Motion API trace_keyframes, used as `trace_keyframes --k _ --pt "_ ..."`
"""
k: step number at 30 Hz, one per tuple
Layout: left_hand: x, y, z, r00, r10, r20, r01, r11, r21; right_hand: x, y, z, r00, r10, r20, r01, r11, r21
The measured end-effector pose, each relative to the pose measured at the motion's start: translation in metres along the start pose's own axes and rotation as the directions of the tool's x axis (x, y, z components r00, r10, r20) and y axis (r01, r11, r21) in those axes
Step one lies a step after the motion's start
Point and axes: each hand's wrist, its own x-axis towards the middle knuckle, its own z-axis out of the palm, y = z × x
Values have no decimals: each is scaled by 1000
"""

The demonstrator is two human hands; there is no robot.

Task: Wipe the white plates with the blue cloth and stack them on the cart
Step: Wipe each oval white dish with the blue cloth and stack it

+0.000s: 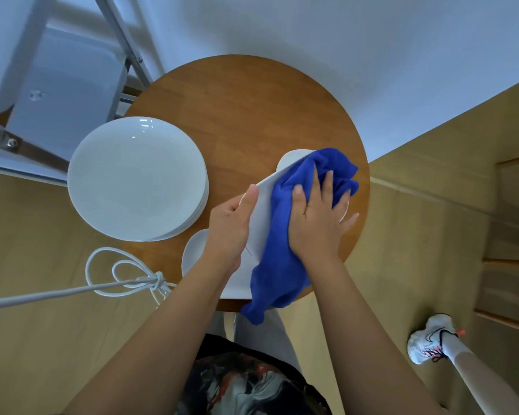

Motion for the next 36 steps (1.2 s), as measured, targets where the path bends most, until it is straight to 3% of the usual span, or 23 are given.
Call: trace_keyframes --k 6,7,9,12,20,25,28,30,33,36 --pt "-6 6 -12 997 53 -53 -57 996 -75 24 10 -19 981 194 8 -189 964 -185" --pt "-6 7 -13 995 68 -67 -73 994 -83 25 14 -22 982 189 25 -184 973 -141" --pt "-6 11 -14 992 84 -94 -94 990 -107 21 18 -26 988 129 82 -141 975 170" --pt "-9 12 -13 993 61 -101 -77 985 -157 10 14 -26 986 129 105 -166 806 568" --pt "-10 7 -5 992 -78 -102 37 934 -354 -17 -8 -13 939 329 -98 -117 575 809" --pt "-7 5 -1 974 -81 -212 -1 933 -359 -35 -14 3 935 352 -32 -155 490 858" --pt "-9 -2 -7 989 -84 -125 45 959 -281 -43 -7 9 945 321 60 -204 435 877" --pt "-9 -2 -18 993 -106 42 112 978 -175 -44 6 3 953 286 104 -224 431 874" --pt "5 17 -41 953 -153 261 171 984 -49 -42 25 -16 981 110 162 -195 505 841" --pt "15 38 -43 910 -244 335 233 970 73 -39 25 -29 975 -79 209 -110 646 755"
